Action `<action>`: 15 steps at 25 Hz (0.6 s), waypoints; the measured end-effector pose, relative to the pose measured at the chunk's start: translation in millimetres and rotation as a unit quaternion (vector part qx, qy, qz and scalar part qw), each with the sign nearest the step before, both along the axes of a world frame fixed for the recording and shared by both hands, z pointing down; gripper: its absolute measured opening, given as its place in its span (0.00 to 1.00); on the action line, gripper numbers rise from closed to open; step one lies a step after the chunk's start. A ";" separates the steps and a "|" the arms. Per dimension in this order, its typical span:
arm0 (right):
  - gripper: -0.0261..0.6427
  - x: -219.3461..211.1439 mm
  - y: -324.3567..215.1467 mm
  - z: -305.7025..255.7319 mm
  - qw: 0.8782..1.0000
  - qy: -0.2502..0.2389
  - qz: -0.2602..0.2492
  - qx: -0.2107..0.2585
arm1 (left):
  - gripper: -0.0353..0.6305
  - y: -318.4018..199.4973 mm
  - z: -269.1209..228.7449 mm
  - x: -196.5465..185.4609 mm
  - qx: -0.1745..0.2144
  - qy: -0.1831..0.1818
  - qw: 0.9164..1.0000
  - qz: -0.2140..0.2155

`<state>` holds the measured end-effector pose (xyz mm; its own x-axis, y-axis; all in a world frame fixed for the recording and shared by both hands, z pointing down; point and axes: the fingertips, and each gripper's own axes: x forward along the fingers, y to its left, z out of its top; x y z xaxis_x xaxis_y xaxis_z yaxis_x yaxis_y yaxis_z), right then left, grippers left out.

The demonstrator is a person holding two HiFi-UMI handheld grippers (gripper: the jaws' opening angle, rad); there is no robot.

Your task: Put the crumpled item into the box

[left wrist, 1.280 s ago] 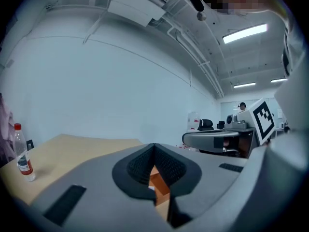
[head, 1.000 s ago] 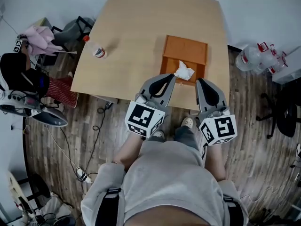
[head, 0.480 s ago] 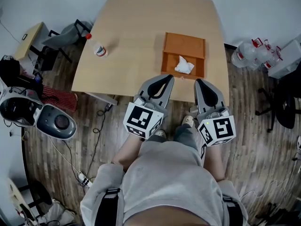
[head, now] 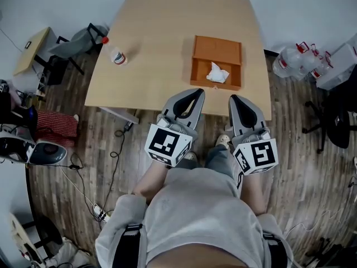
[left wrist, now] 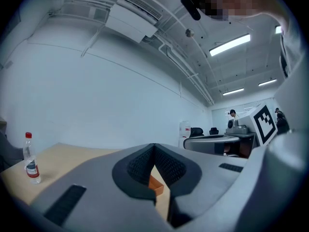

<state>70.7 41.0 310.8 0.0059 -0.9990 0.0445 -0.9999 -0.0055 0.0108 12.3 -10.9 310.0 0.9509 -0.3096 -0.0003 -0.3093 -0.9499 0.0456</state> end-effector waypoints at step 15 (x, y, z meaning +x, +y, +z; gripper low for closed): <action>0.05 -10.8 10.0 0.9 1.000 0.003 0.005 -0.002 | 0.07 8.9 -2.0 -7.2 -0.001 0.013 1.000 0.007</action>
<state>59.9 51.0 311.7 0.0167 -0.9987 0.0488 -0.9997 -0.0159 0.0171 5.1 -2.0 308.0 0.9550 -0.2957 -0.0247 -0.2941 -0.9542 0.0553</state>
